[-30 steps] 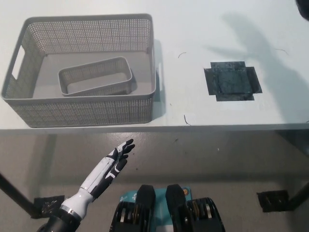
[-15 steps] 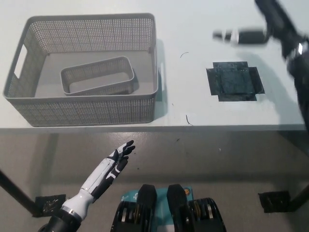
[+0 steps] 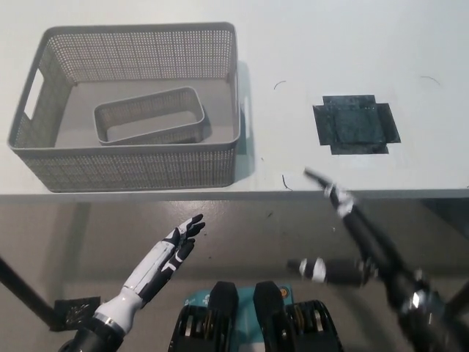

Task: Use the right hand to pick up a small rectangular container and put it into a bigger container on the left side

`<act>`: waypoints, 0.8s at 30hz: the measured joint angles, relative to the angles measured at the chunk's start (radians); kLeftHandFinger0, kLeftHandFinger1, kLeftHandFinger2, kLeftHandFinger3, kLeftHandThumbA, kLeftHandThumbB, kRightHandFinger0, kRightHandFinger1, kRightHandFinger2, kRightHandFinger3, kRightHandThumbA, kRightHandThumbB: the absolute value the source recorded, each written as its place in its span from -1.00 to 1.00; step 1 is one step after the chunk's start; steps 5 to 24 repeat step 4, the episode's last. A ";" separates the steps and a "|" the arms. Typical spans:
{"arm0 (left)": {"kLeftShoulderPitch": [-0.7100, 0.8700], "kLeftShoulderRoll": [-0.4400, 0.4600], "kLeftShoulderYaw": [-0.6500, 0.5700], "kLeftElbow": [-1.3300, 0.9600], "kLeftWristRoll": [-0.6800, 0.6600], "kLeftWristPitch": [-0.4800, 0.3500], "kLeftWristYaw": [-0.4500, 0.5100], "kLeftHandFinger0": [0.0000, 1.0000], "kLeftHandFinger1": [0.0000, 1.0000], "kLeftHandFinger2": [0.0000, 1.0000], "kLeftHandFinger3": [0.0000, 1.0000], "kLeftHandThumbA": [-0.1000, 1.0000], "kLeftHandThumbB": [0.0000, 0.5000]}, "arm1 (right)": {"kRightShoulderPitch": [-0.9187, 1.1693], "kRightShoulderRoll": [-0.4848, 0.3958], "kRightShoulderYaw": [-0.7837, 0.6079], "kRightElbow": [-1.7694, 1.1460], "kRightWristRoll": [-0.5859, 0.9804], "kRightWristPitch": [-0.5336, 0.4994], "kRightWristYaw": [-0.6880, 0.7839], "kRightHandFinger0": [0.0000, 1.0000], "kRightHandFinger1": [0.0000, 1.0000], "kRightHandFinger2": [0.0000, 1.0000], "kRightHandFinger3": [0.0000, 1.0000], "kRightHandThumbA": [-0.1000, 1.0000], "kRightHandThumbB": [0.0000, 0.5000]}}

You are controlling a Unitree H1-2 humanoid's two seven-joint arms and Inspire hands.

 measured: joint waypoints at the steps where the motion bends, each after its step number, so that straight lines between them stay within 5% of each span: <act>1: 0.000 0.000 0.000 0.001 0.000 0.000 0.000 1.00 1.00 1.00 1.00 1.00 0.14 | 0.026 0.015 0.000 -0.010 0.004 -0.017 -0.006 1.00 1.00 1.00 1.00 1.00 0.43; 4: -0.002 0.000 0.000 0.006 0.001 -0.002 0.000 1.00 1.00 1.00 1.00 1.00 0.12 | 0.061 0.048 -0.001 0.009 0.020 -0.062 -0.030 1.00 1.00 1.00 1.00 1.00 0.28; 24: -0.002 0.000 0.000 0.006 0.001 -0.002 0.000 1.00 1.00 1.00 1.00 1.00 0.12 | 0.061 0.048 -0.001 0.009 0.020 -0.062 -0.030 1.00 1.00 1.00 1.00 1.00 0.28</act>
